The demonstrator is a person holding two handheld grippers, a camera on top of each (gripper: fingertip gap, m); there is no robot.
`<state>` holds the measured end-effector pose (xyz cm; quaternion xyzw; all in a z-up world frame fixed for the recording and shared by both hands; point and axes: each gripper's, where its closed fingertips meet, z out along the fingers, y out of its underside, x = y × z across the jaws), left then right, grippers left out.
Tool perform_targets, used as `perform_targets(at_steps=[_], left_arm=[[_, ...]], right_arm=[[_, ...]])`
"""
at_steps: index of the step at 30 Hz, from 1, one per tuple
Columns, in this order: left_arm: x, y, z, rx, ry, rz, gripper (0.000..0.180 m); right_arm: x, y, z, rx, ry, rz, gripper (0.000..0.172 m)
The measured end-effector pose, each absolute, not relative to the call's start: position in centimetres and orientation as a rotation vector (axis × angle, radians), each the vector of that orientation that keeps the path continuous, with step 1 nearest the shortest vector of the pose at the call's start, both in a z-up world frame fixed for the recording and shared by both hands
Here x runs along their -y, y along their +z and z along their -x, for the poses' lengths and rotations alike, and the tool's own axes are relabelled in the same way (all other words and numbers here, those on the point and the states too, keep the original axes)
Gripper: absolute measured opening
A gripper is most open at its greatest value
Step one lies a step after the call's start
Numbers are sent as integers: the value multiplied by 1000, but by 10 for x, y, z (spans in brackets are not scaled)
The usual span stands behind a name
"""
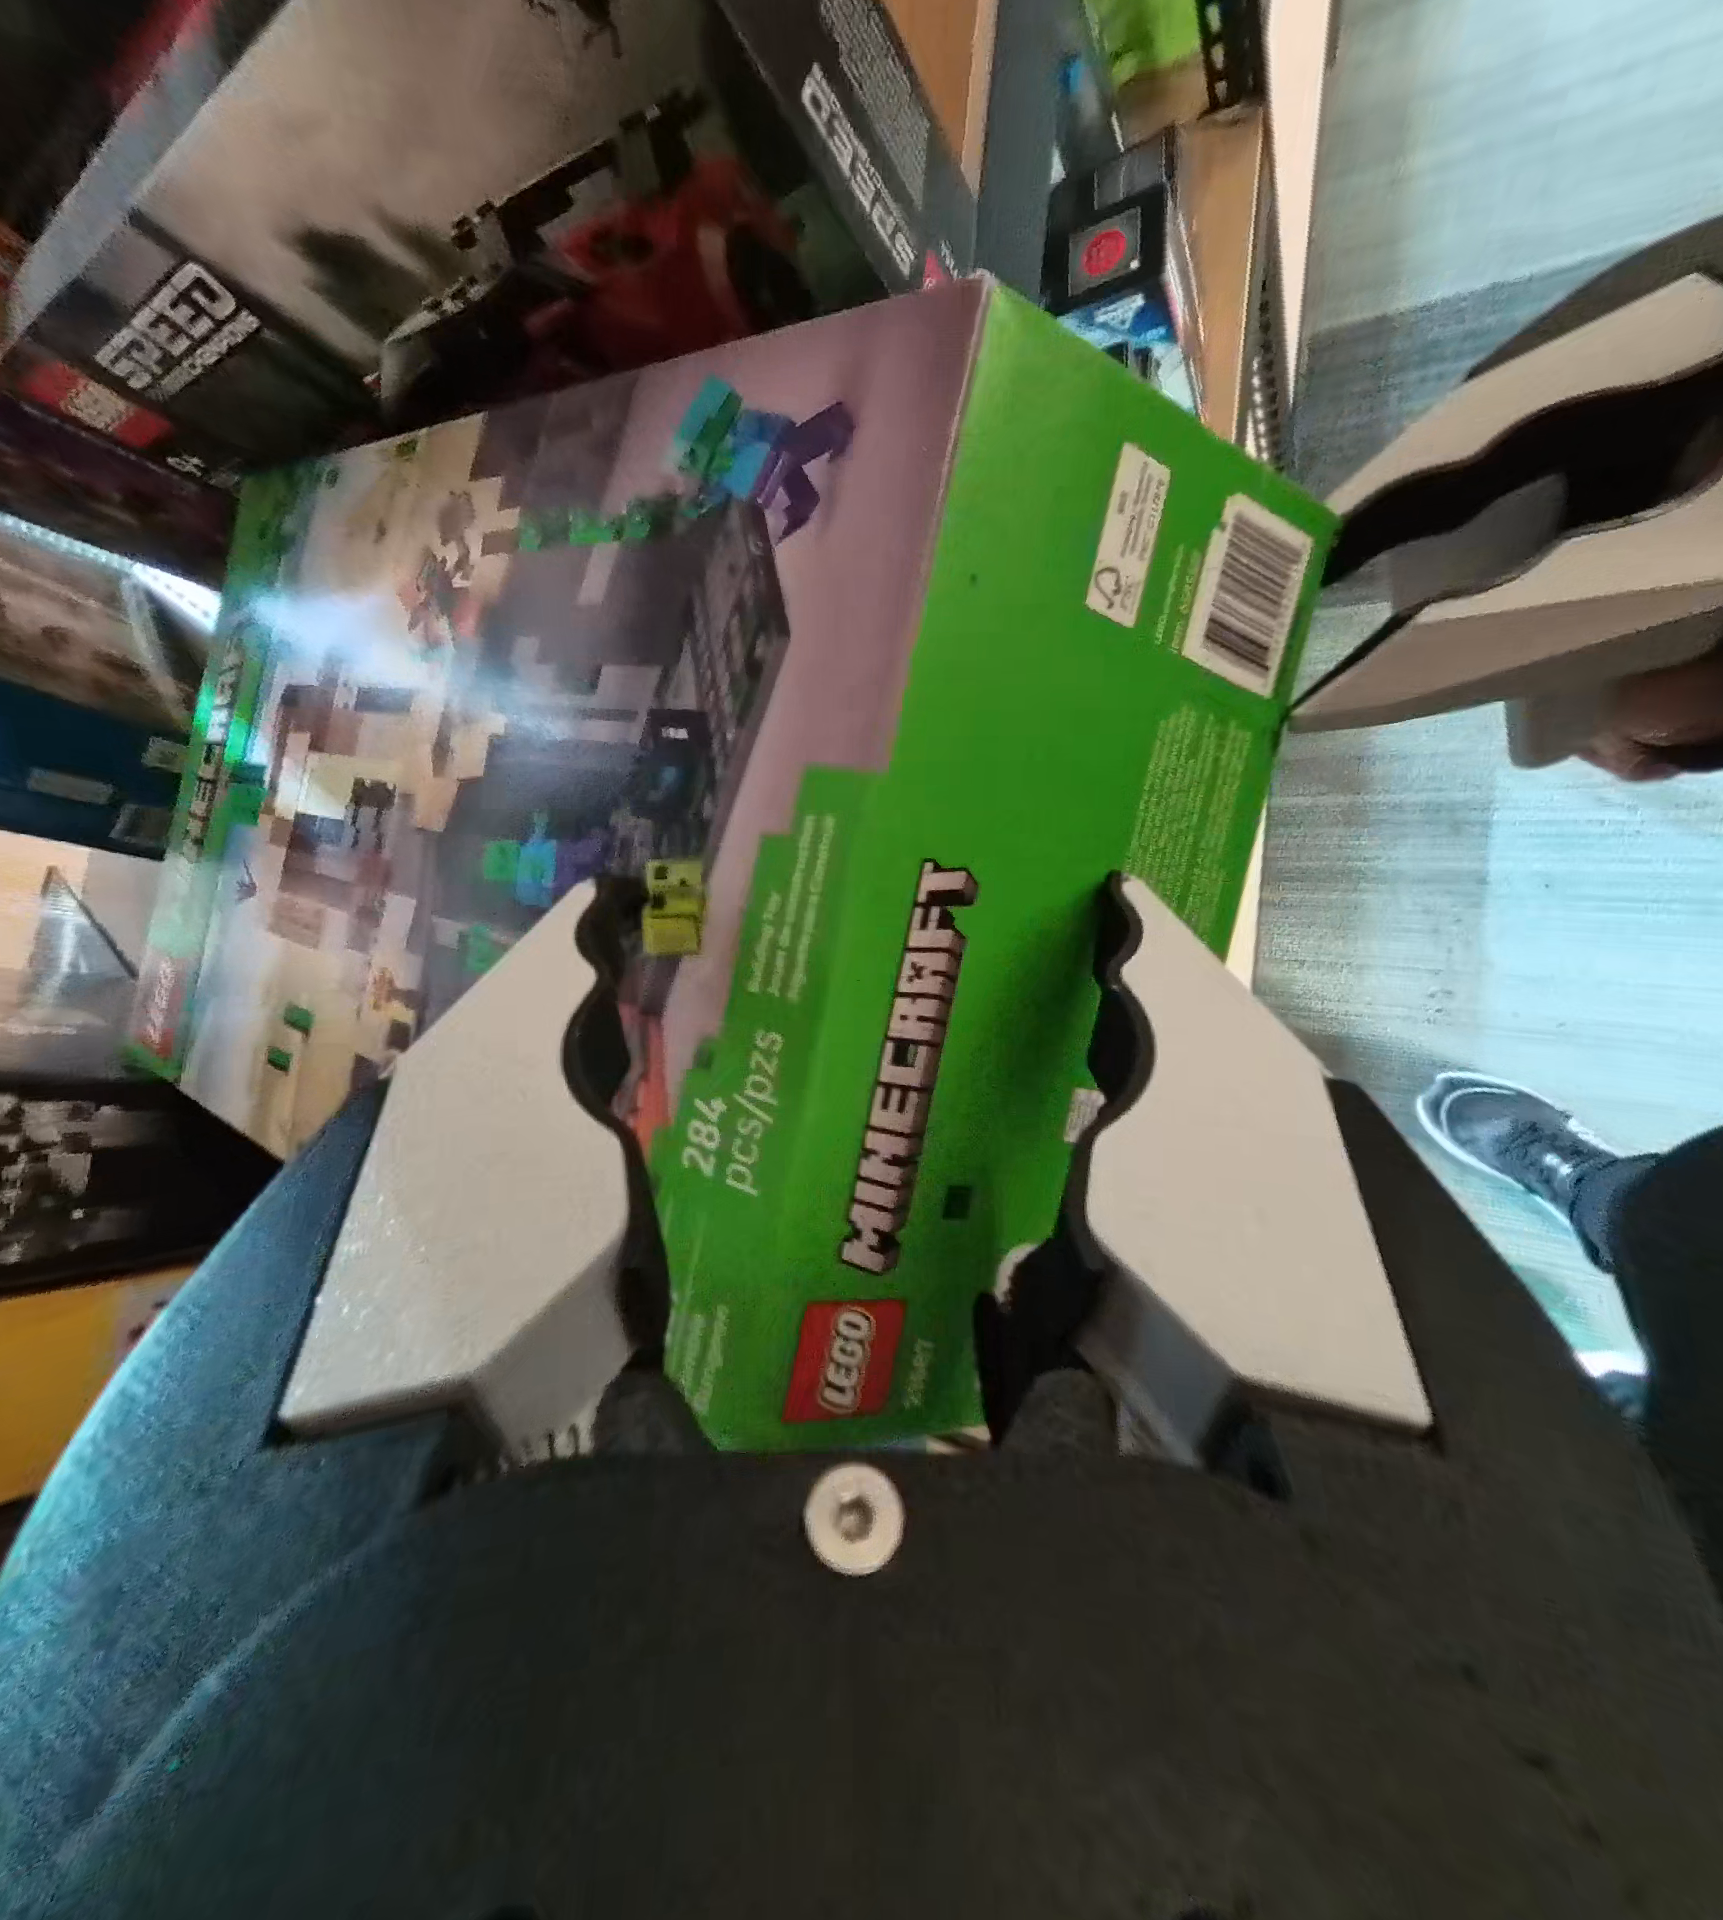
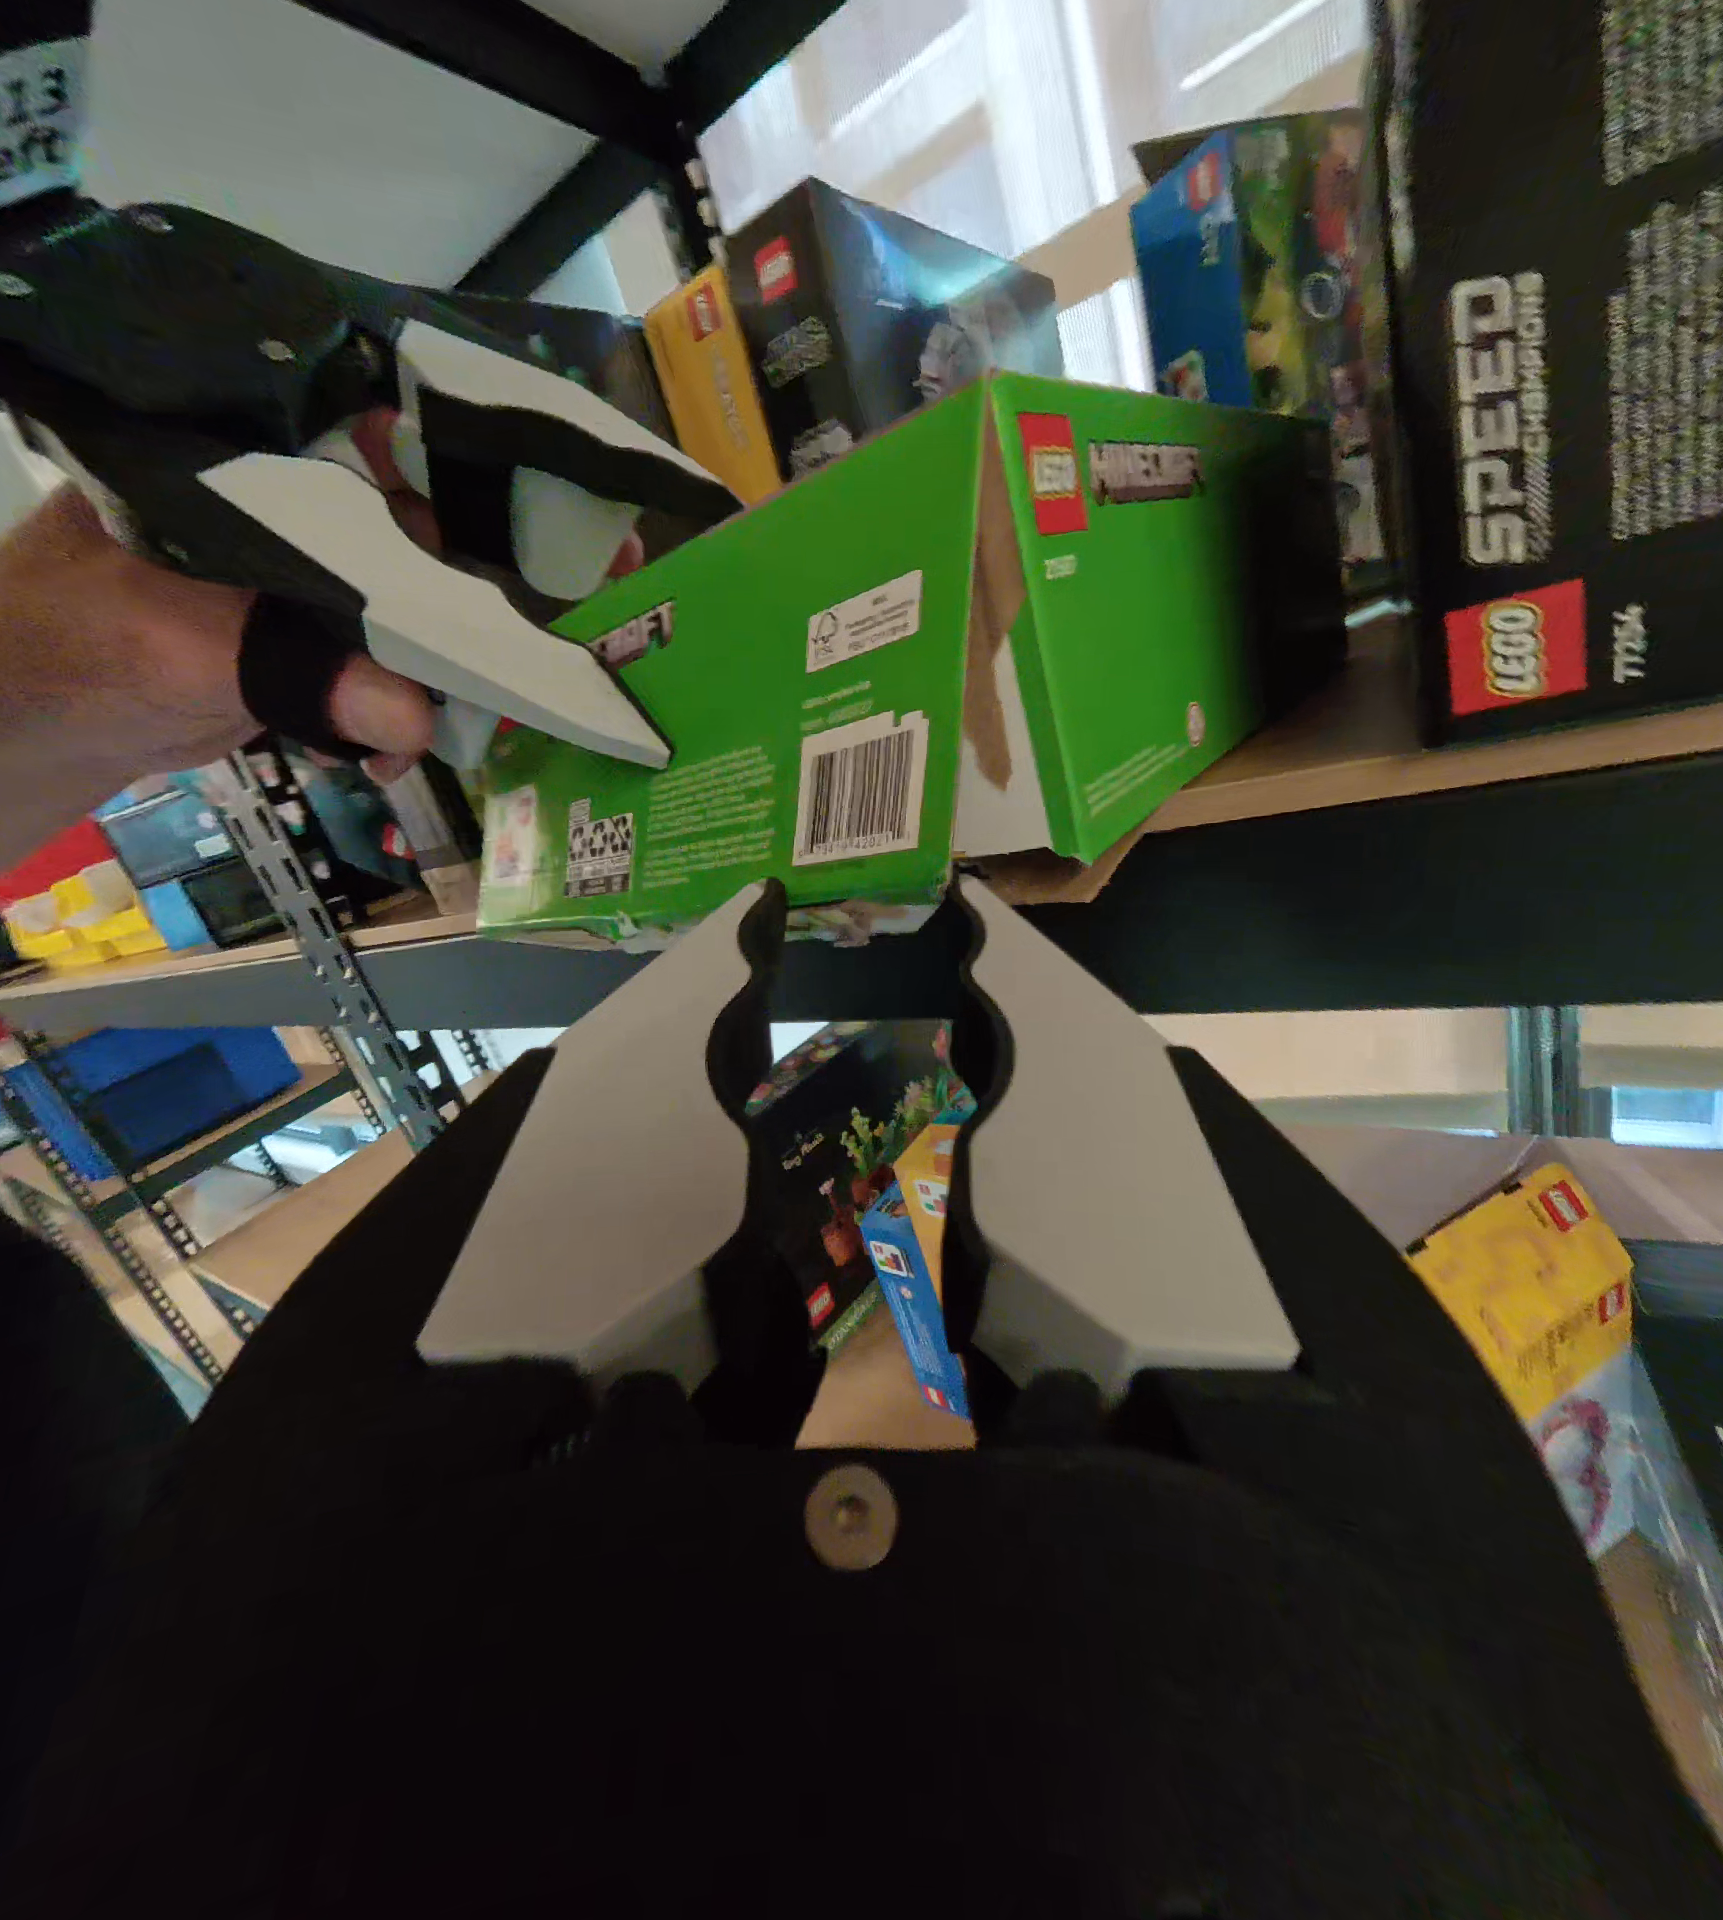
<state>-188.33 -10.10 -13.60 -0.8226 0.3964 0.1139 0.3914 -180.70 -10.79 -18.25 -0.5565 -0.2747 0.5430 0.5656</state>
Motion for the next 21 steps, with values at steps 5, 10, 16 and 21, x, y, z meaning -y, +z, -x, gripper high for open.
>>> perform_targets(at_steps=[5, 10, 16, 21], left_arm=[[94, -139, 1885, -1040, 330, 2132, 87], [84, -140, 1890, -1038, 453, 2040, 74], [85, -140, 1890, -1050, 421, 1962, 71], [86, -140, 1890, -1052, 396, 1966, 71]], right_arm=[[102, -186, 1799, 593, 1286, 1321, 32], [84, -203, 1797, 536, 1392, 1364, 50], [74, -205, 1815, 439, 1738, 1354, 67], [80, -184, 1825, 388, 1859, 1236, 48]])
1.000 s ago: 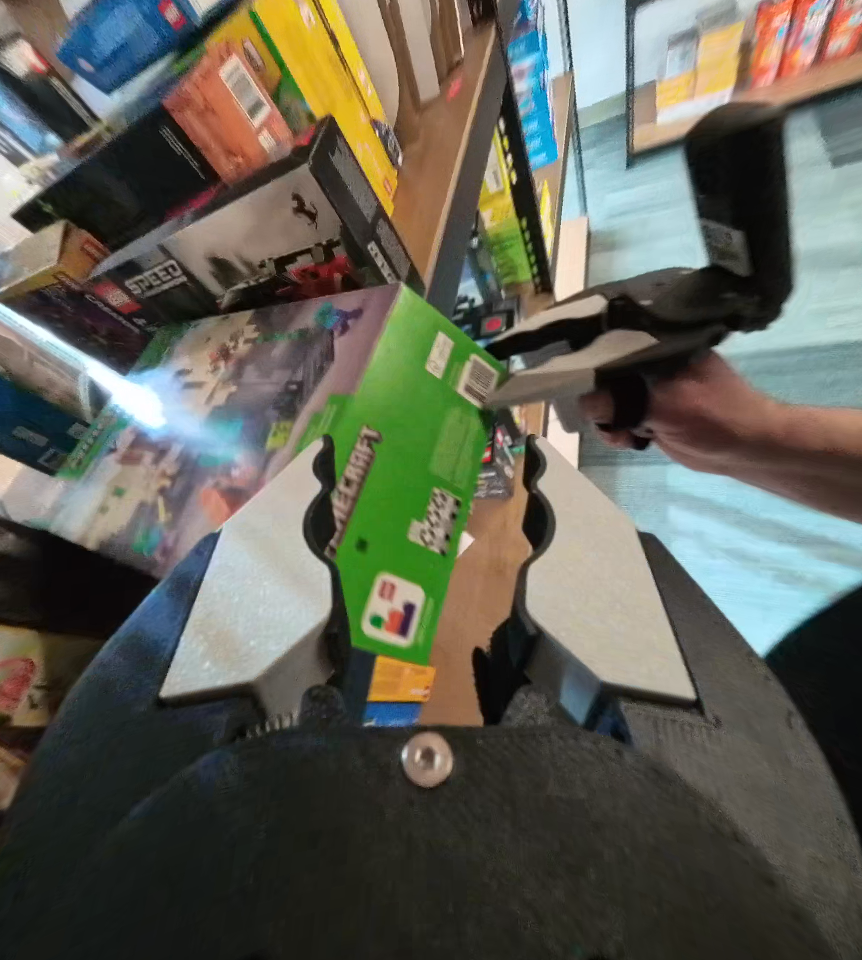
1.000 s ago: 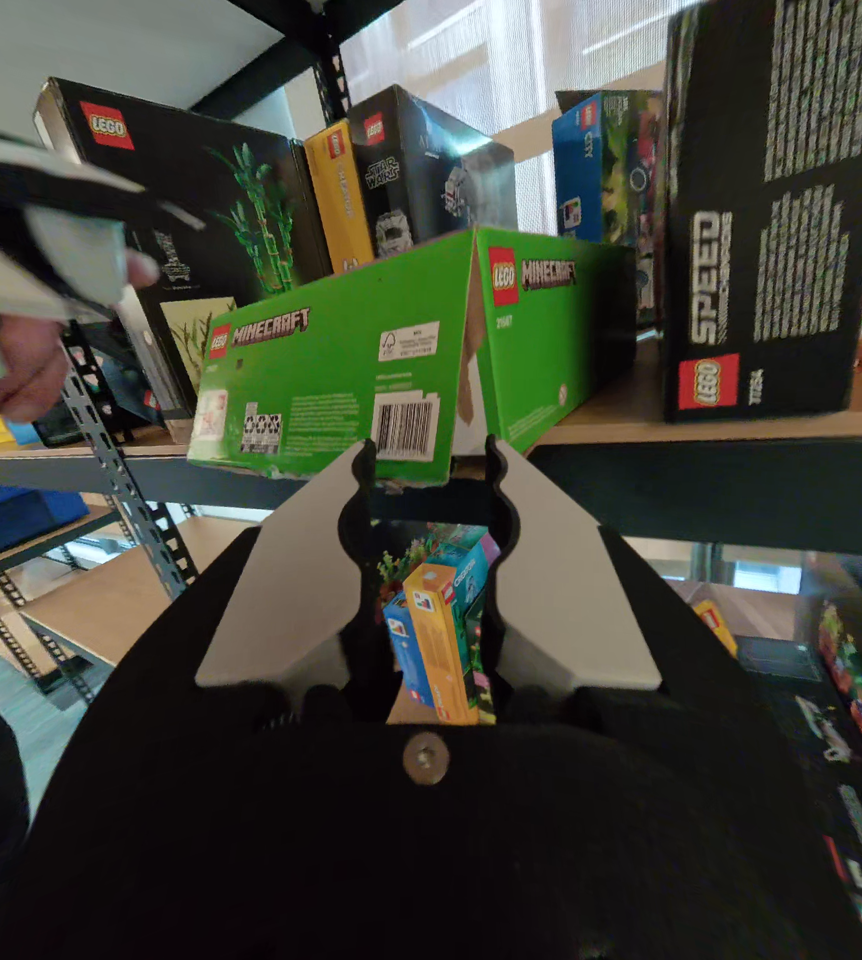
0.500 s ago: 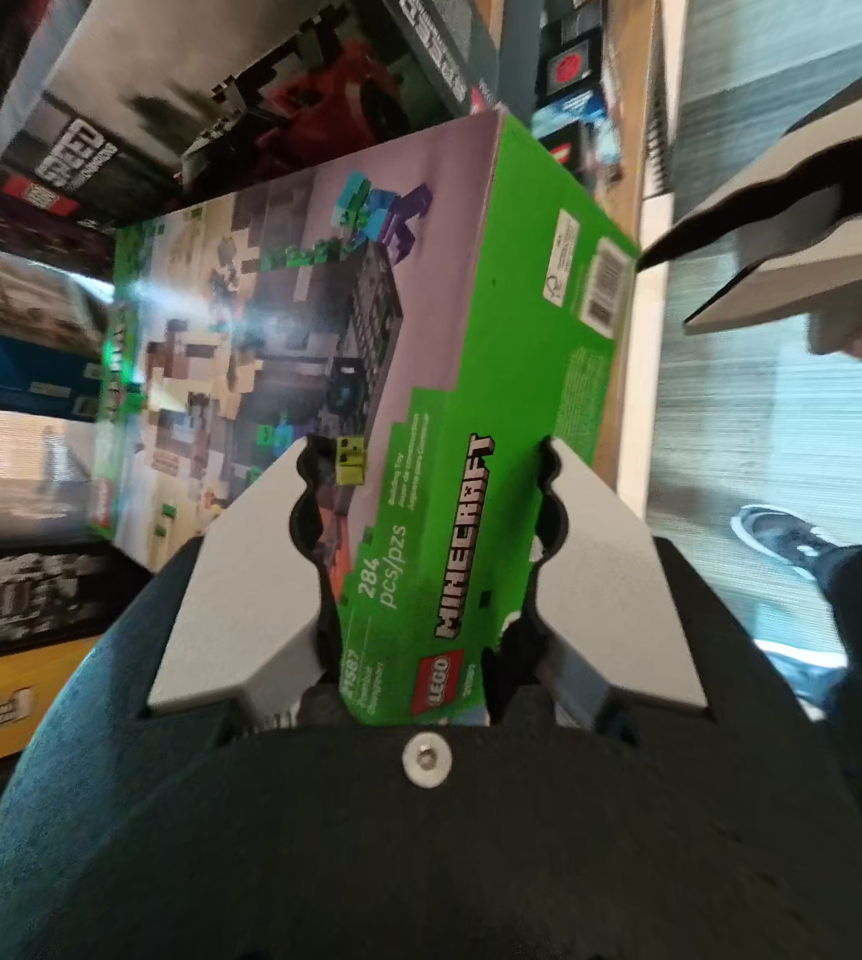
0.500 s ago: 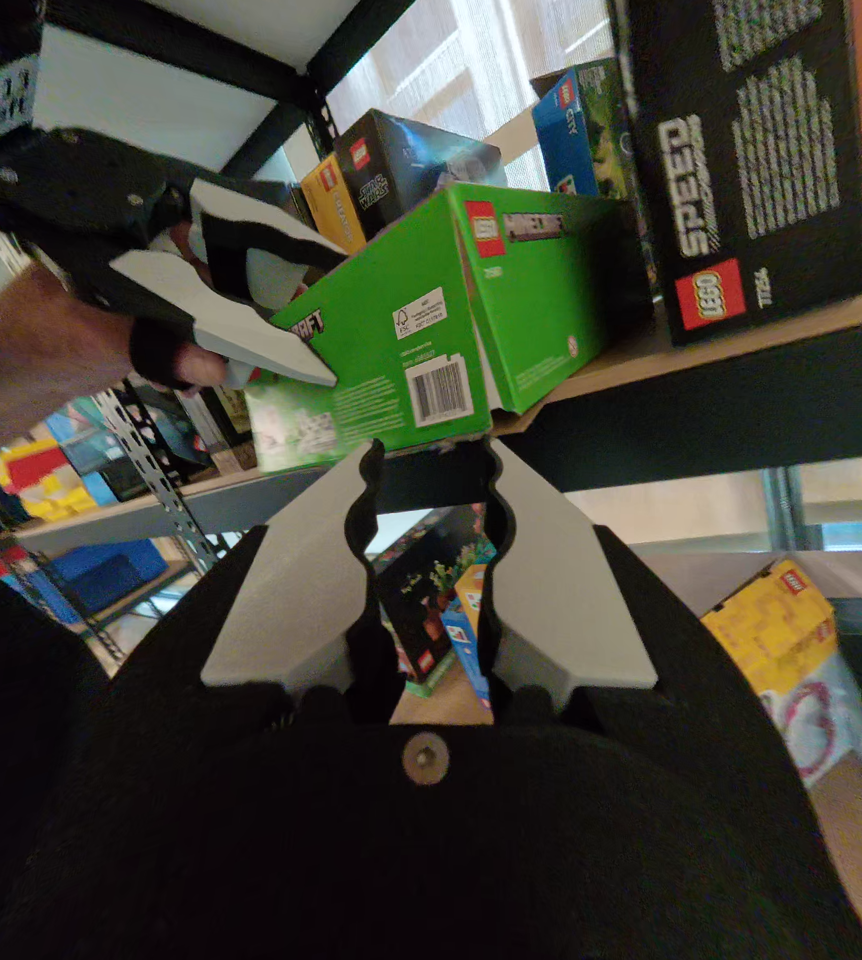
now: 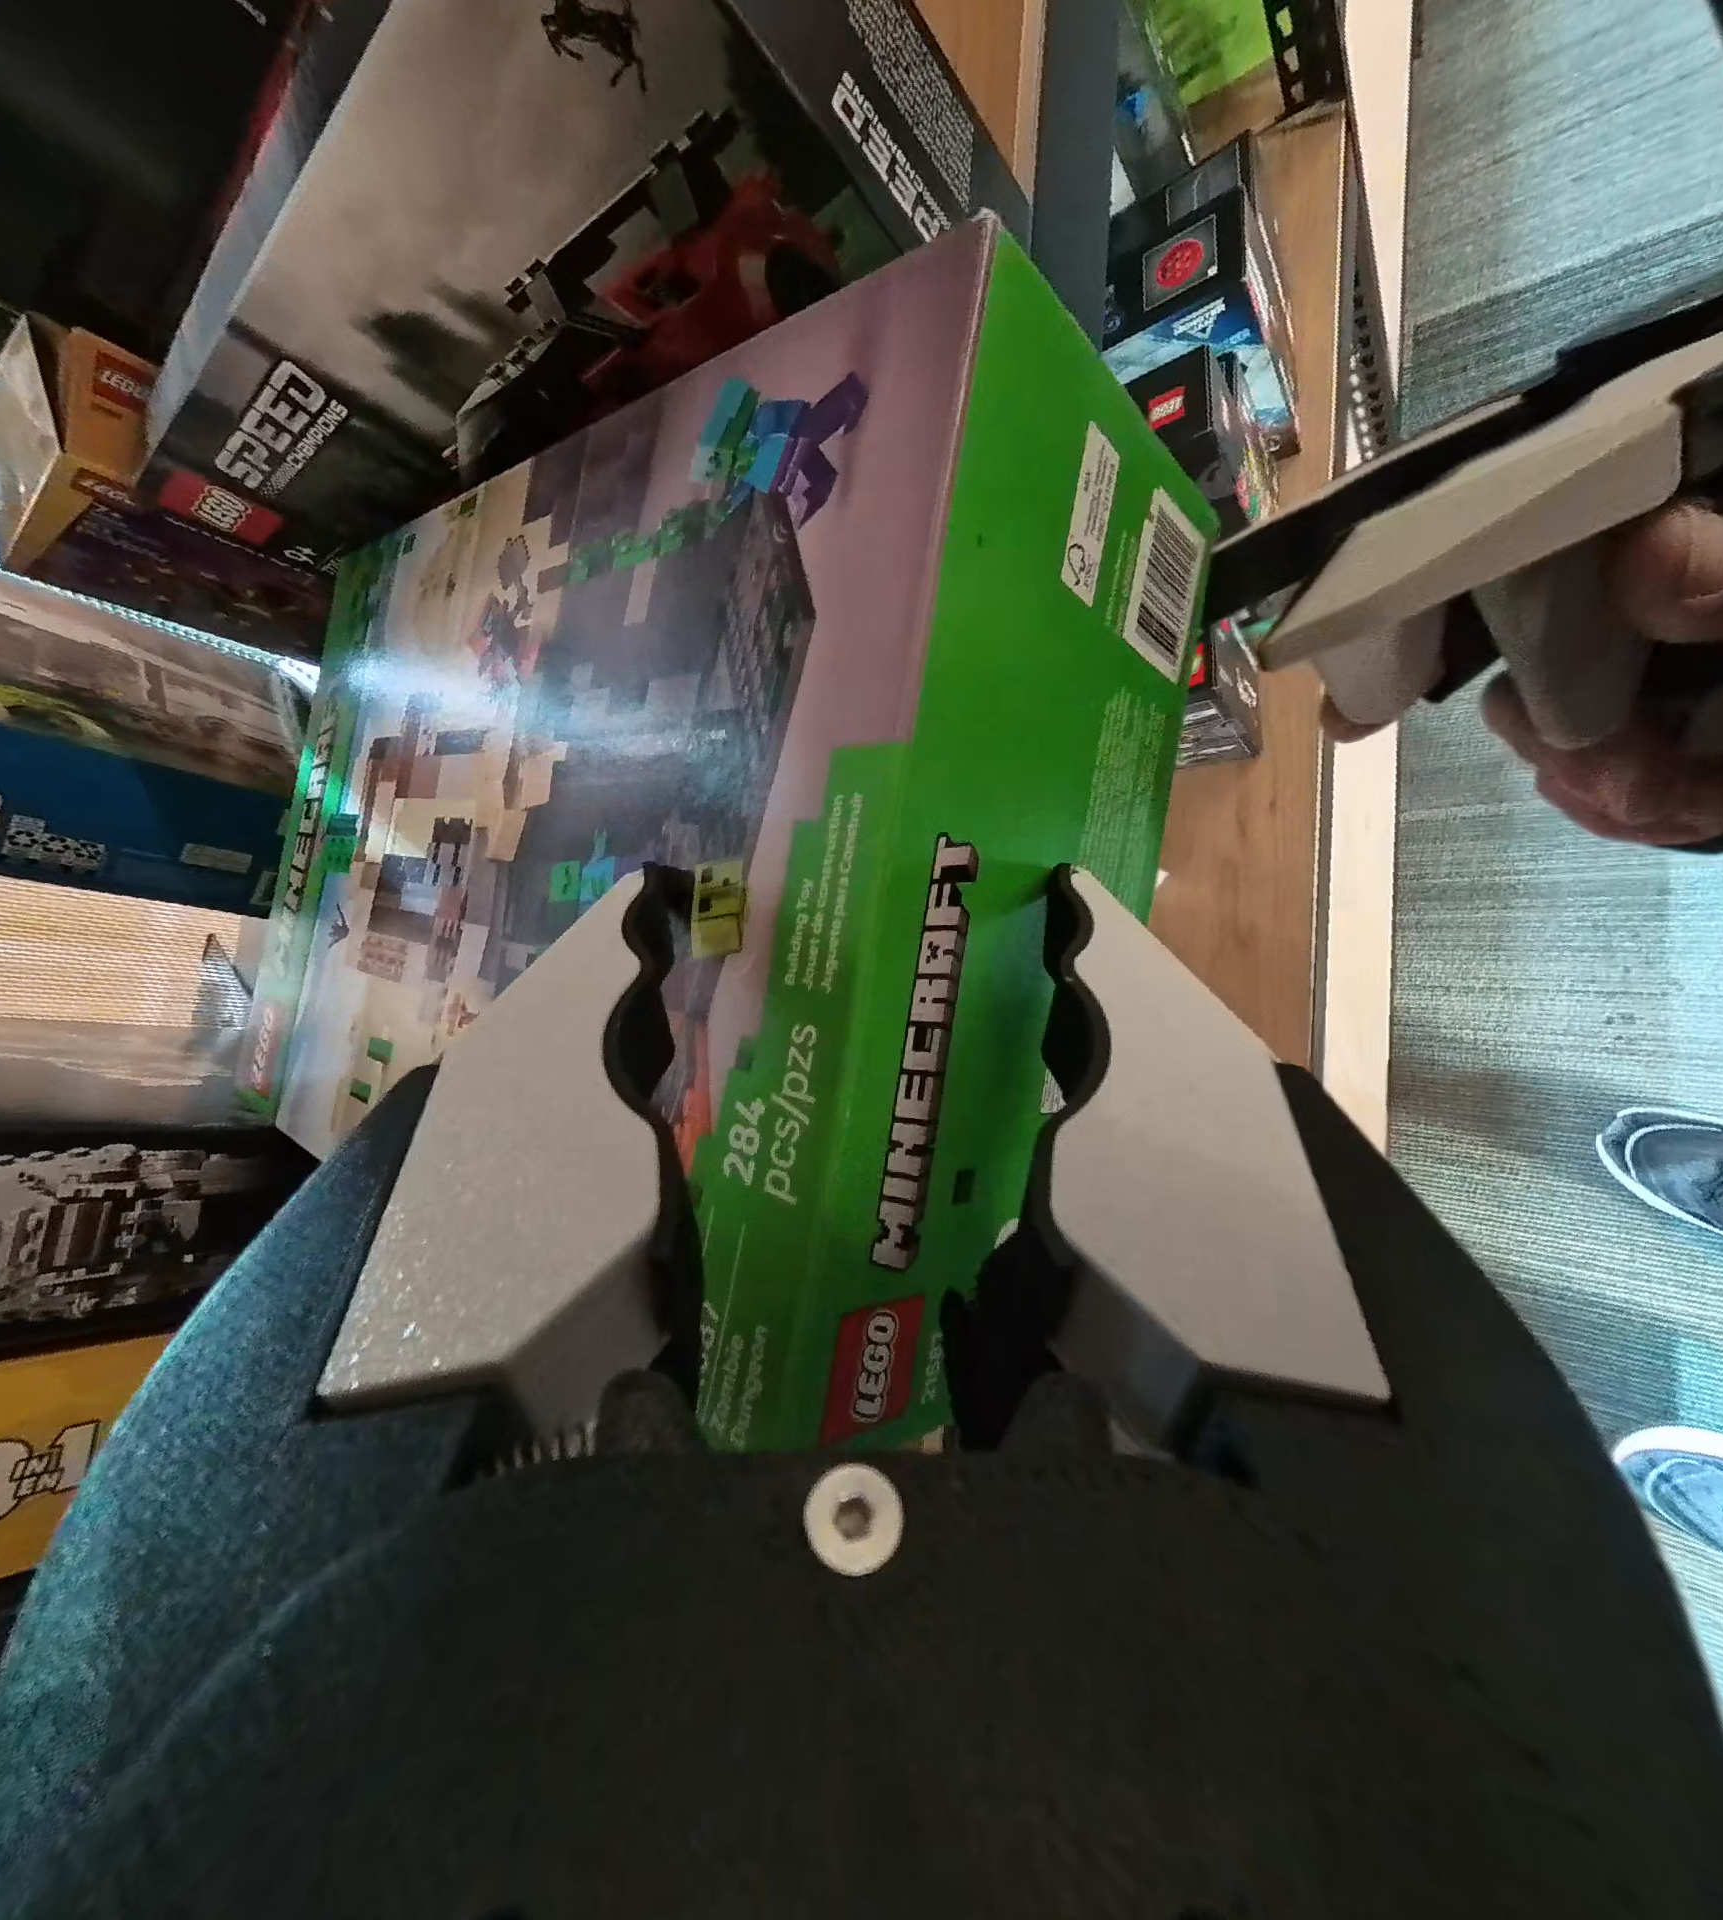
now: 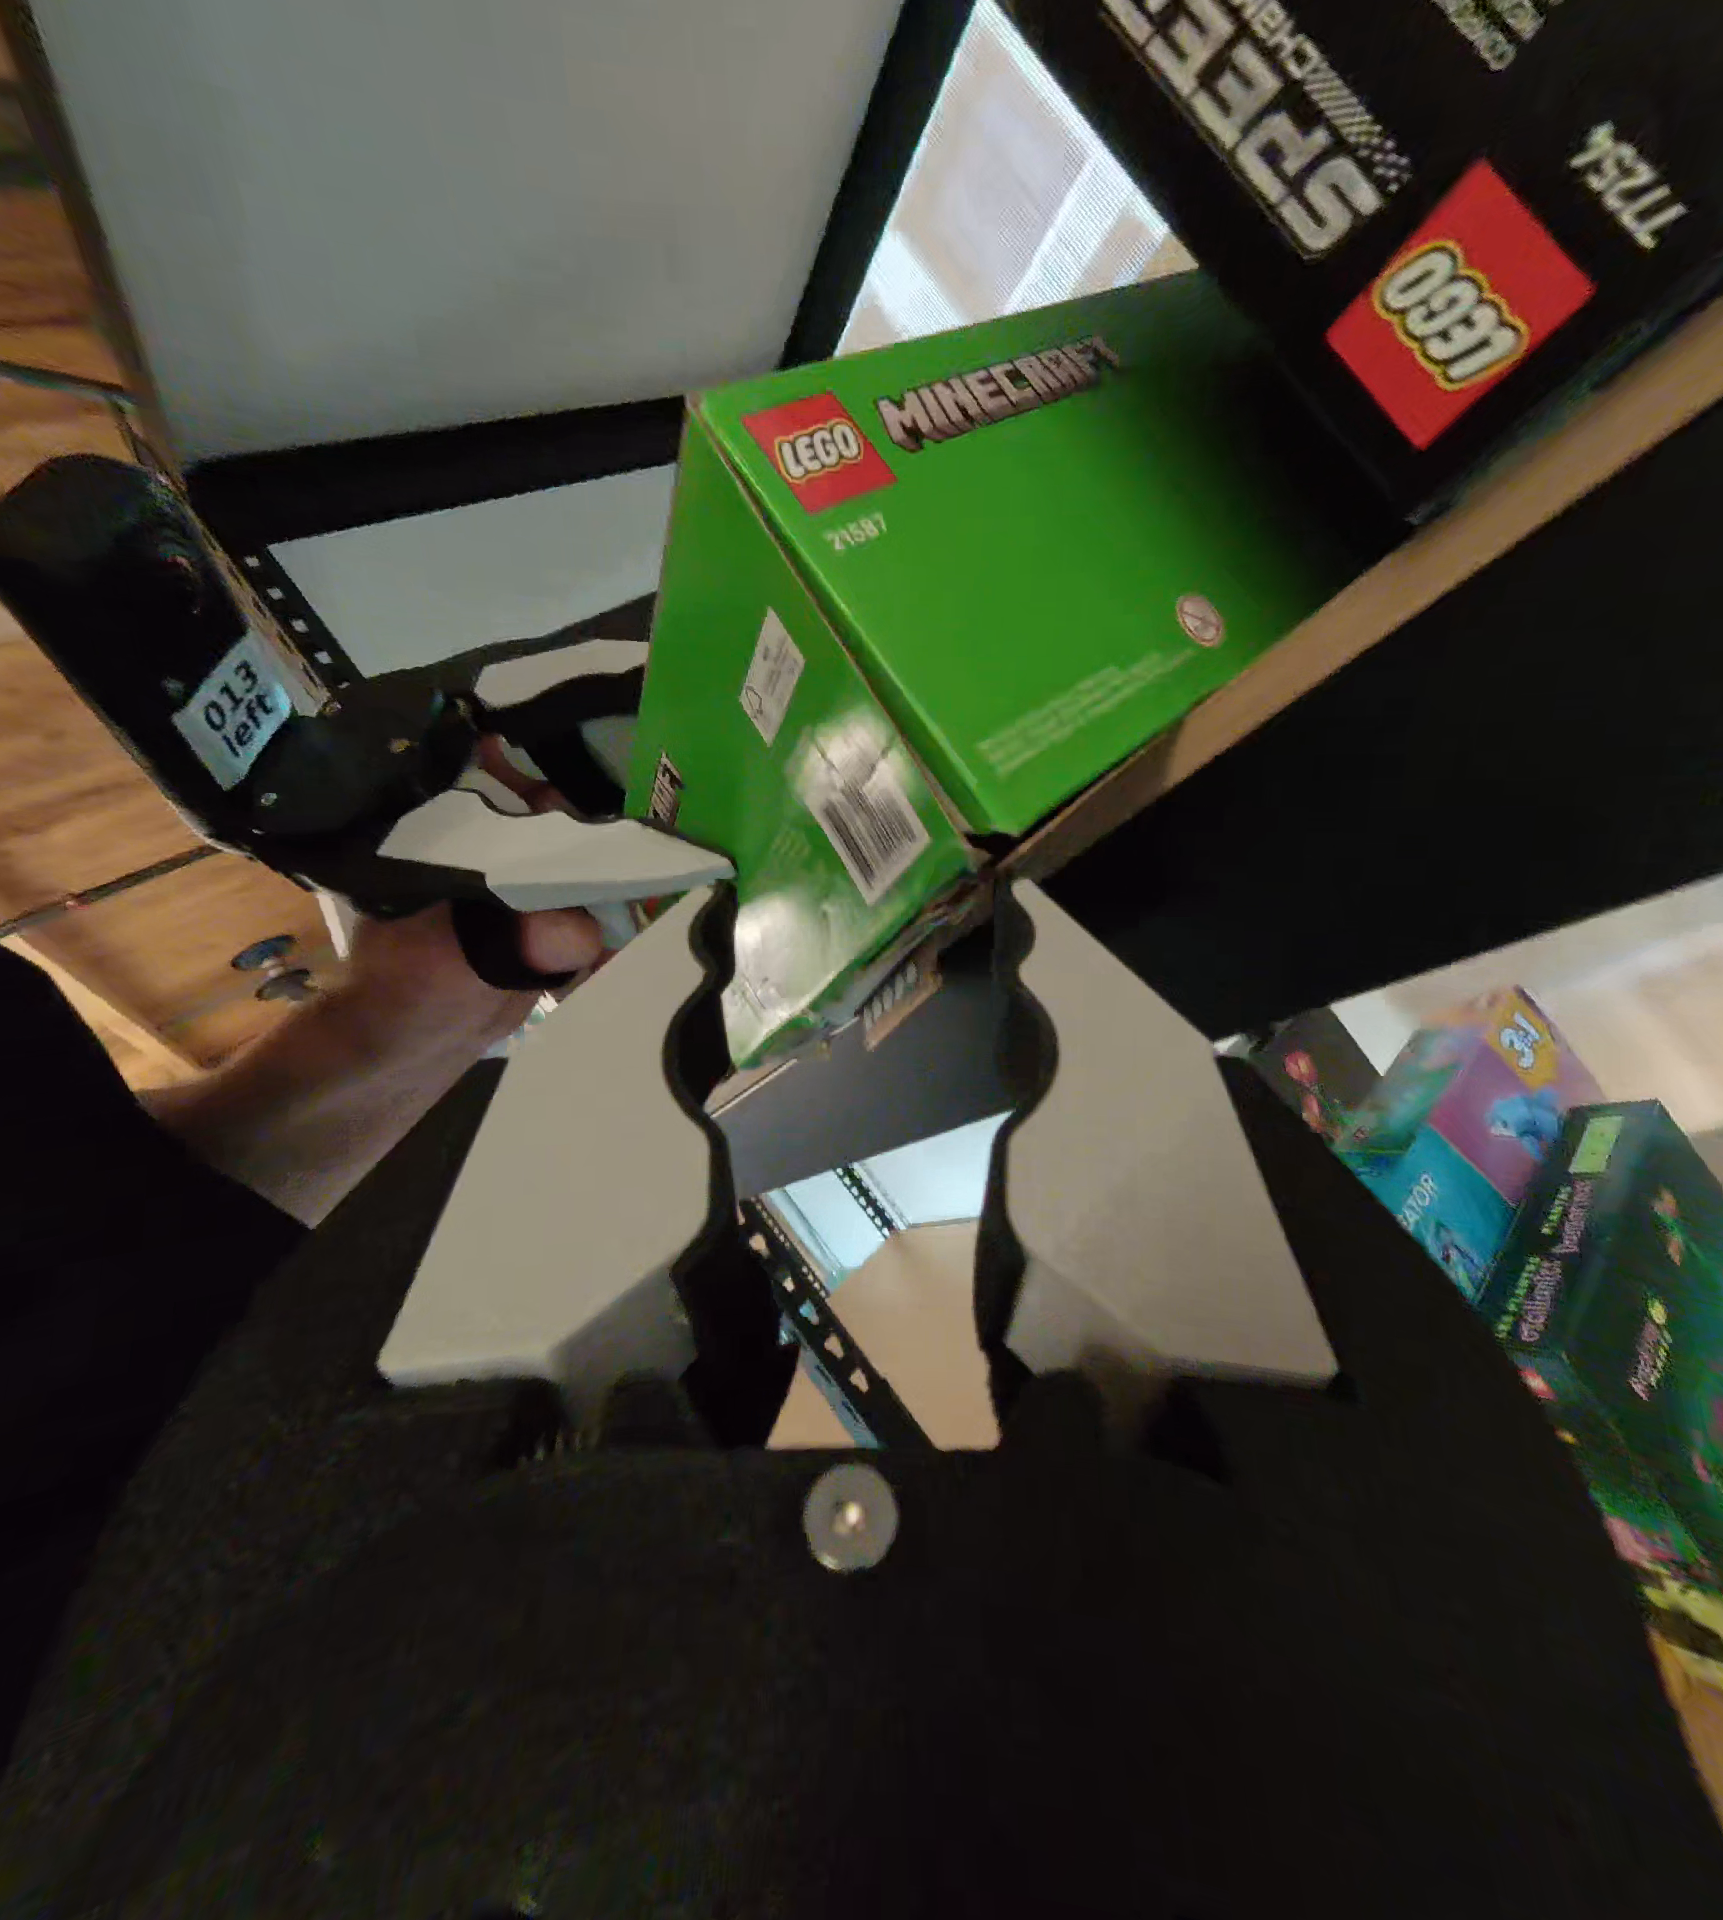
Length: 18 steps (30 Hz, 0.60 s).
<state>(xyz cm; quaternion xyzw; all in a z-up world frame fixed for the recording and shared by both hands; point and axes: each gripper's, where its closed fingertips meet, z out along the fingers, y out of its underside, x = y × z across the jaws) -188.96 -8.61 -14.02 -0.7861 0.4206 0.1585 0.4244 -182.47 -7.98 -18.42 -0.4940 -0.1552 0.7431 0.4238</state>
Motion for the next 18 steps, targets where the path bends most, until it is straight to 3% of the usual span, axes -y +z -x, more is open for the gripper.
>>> perform_targets(at_steps=[6, 13, 16, 18], left_arm=[[98, -140, 1888, -1074, 352, 1959, 71], [137, -138, 1880, -1207, 248, 1888, 70], [147, -136, 1883, -1240, 245, 1881, 70], [148, -135, 1884, -1239, 254, 1873, 70]], right_arm=[[85, -186, 1826, 336, 1834, 1254, 20], [133, -187, 1816, 318, 1760, 1231, 17], [148, -187, 1818, 345, 1772, 1208, 26], [145, -187, 1815, 286, 1880, 1205, 53]])
